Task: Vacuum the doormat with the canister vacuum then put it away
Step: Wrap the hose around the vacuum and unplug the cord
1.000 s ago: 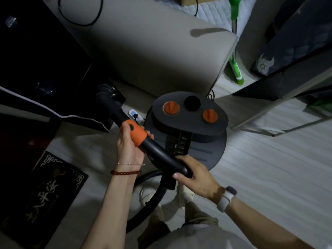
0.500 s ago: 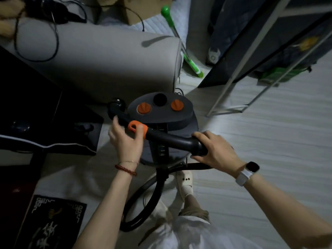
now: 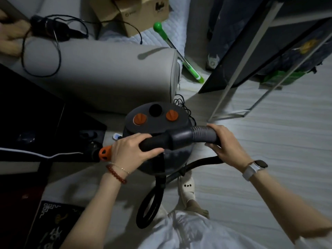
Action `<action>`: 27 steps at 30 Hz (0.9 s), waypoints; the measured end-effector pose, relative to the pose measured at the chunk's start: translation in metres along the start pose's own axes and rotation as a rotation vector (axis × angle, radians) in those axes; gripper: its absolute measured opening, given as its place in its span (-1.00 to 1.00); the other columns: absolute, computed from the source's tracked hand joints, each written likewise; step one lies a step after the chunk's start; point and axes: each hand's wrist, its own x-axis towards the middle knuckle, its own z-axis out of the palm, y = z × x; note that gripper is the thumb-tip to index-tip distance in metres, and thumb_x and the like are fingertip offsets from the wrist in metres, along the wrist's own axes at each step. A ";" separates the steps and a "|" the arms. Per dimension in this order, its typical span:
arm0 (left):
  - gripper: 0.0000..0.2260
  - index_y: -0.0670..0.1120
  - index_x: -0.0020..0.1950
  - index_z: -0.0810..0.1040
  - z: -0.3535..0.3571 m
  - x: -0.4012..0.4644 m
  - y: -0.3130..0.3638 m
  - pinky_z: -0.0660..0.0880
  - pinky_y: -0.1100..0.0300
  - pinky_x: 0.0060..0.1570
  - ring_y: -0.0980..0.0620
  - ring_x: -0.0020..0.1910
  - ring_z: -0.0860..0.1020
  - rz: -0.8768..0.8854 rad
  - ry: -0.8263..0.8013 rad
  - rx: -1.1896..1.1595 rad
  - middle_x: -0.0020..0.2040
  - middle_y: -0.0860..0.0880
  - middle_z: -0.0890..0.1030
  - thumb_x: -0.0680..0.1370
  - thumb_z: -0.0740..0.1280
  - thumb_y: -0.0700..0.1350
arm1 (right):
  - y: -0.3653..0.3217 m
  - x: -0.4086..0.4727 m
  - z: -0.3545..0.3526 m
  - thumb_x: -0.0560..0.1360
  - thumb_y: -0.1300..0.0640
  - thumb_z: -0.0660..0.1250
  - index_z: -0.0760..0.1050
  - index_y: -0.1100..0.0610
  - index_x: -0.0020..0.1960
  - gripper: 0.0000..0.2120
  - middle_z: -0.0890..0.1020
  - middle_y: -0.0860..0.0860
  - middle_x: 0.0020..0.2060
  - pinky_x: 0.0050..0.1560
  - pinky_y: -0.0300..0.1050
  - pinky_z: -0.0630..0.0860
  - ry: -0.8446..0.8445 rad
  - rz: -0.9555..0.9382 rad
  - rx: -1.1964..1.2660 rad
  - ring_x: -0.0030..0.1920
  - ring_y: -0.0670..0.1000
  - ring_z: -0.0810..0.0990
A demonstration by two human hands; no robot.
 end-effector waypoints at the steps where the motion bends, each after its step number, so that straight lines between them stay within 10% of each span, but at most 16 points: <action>1: -0.52 -0.02 -0.06 0.65 -0.004 -0.001 -0.001 0.36 0.35 -0.24 0.02 -0.20 0.64 -0.087 -0.019 -0.008 -0.18 0.04 0.67 0.29 0.30 0.33 | 0.004 0.004 0.002 0.37 0.20 0.45 0.35 0.20 0.30 -0.46 0.53 0.18 0.09 0.12 0.16 0.46 -0.010 0.033 0.005 0.07 0.19 0.50; 5: -0.44 0.12 0.25 0.39 -0.003 0.006 0.007 0.41 0.21 -0.02 0.00 0.18 0.52 -0.297 -0.312 -0.164 0.19 0.09 0.53 0.35 0.34 0.33 | -0.013 0.032 0.003 0.43 0.14 0.36 0.30 0.10 0.29 -0.54 0.50 0.17 0.11 0.13 0.18 0.41 0.055 -0.039 -0.065 0.10 0.21 0.47; 8: -0.27 0.14 0.38 0.26 0.000 0.028 0.026 0.47 0.12 0.12 -0.02 0.23 0.48 -0.220 -0.246 -0.202 0.32 0.07 0.44 0.27 0.25 0.39 | -0.040 0.061 -0.021 0.42 -0.01 0.17 0.29 0.06 0.28 -0.56 0.53 0.14 0.08 0.08 0.10 0.39 0.141 -0.271 -0.229 0.10 0.15 0.45; 13: -0.42 -0.08 0.17 0.56 -0.005 0.049 0.040 0.45 0.30 -0.03 0.09 -0.02 0.59 -0.102 0.045 -0.334 0.01 0.01 0.64 0.32 0.26 0.27 | -0.042 0.084 -0.035 0.46 -0.05 0.17 0.27 0.06 0.33 -0.53 0.55 0.12 0.11 0.11 0.04 0.40 0.167 -0.413 -0.206 0.13 0.10 0.46; 18: -0.53 0.00 0.12 0.52 -0.016 0.032 0.008 0.40 0.57 -0.08 0.42 -0.09 0.53 -0.276 0.072 -0.572 -0.08 0.19 0.58 0.28 0.42 0.15 | -0.004 0.082 -0.012 0.45 0.13 0.37 0.31 0.21 0.31 -0.51 0.49 0.20 0.15 0.12 -0.03 0.39 -0.026 -0.081 0.110 0.15 0.20 0.48; 23: -0.68 -0.02 0.12 0.48 -0.002 0.022 -0.007 0.37 0.49 -0.23 0.09 -0.08 0.56 -0.428 -0.216 -0.389 -0.13 0.11 0.57 0.42 0.44 0.01 | -0.009 0.106 -0.002 0.46 0.24 0.33 0.30 0.24 0.33 -0.53 0.44 0.27 0.19 0.11 0.11 0.46 -0.042 -0.035 -0.049 0.12 0.26 0.47; 27: -0.65 0.01 0.09 0.43 0.011 0.046 0.008 0.50 0.27 -0.15 0.04 -0.15 0.58 -0.443 -0.149 -0.494 -0.16 0.08 0.56 0.40 0.43 0.10 | -0.033 0.131 -0.029 0.37 0.32 0.36 0.35 0.20 0.30 -0.49 0.45 0.31 0.13 0.09 0.27 0.41 0.206 -0.145 -0.195 0.07 0.37 0.44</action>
